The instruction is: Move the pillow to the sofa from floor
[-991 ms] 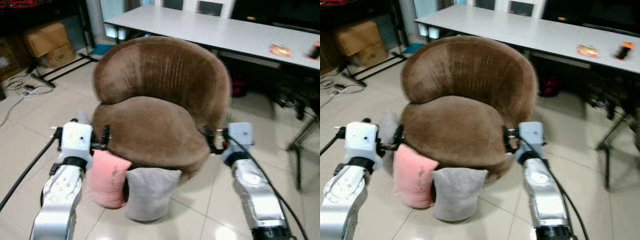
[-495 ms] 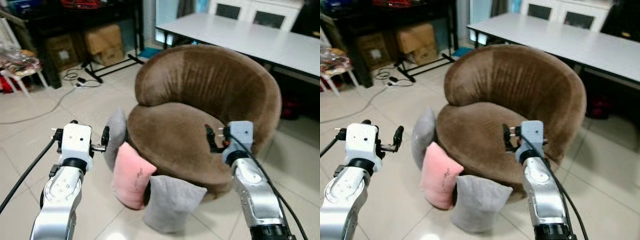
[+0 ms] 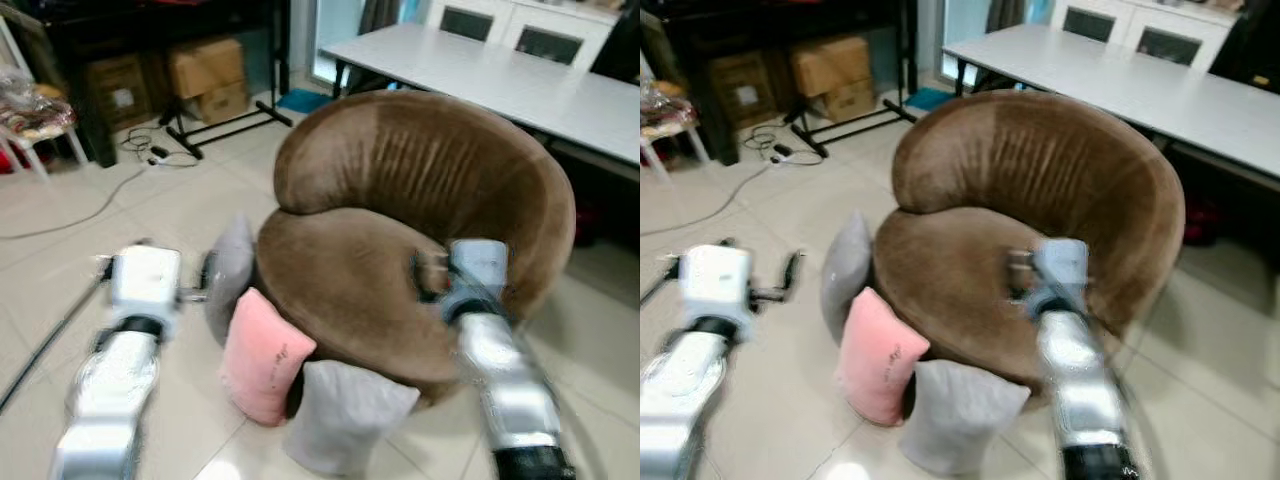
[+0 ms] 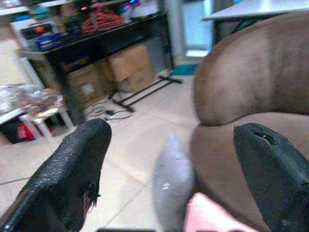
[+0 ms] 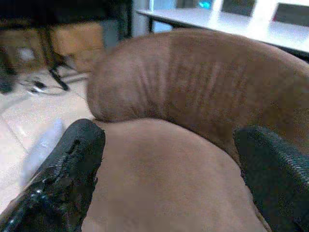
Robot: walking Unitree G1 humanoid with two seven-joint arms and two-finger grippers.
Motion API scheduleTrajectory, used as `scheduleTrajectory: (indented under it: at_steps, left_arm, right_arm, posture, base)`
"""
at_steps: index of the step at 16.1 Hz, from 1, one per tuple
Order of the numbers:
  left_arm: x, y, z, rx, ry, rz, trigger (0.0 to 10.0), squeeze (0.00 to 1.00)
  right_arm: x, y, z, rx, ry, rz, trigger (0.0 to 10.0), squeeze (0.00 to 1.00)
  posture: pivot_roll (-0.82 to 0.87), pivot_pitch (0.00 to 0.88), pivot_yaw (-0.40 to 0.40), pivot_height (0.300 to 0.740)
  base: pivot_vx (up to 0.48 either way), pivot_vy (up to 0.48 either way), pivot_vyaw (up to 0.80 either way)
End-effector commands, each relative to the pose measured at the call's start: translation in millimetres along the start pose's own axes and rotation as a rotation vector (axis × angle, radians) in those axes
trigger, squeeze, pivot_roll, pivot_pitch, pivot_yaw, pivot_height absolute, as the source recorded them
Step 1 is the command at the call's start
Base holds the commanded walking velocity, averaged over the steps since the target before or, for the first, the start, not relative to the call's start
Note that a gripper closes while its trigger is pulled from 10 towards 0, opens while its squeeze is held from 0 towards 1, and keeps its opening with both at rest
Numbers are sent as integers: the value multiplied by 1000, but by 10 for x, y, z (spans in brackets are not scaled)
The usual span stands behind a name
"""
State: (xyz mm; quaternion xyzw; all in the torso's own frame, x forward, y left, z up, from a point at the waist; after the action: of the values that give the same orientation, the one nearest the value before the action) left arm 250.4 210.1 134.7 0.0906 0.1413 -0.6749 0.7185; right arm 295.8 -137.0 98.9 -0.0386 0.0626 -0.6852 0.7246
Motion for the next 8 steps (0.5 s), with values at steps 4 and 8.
scheduleTrajectory:
  at_steps: [4,8]
  left_arm:
    - [74,36,62,27,-11,-27,10000,0]
    - [76,38,65,40,23,-26,10000,0]
  right_arm:
    - [138,7,-3,-5,-7,-41,10000,0]
    - [114,0,-12,-10,35,-16,10000,0]
  posture:
    - [-40,0,-23,740]
    - [-42,0,-21,740]
  base:
    - [299,0,0]
    - [218,0,0]
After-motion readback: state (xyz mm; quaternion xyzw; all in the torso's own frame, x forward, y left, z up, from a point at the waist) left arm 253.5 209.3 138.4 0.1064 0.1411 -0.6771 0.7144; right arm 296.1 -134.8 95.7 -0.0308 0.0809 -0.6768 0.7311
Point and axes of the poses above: a point about 5 cm out from each wrist's last joint towards the gripper, its own y axis pointing out of the wrist towards the gripper, its own z axis along the axis of the wrist's last joint, x = y × z, the point moved 1 cm from there along y, pointing out of the wrist towards the gripper, and after that the axes turned 3 degrees about y, right-handed, at the moved point
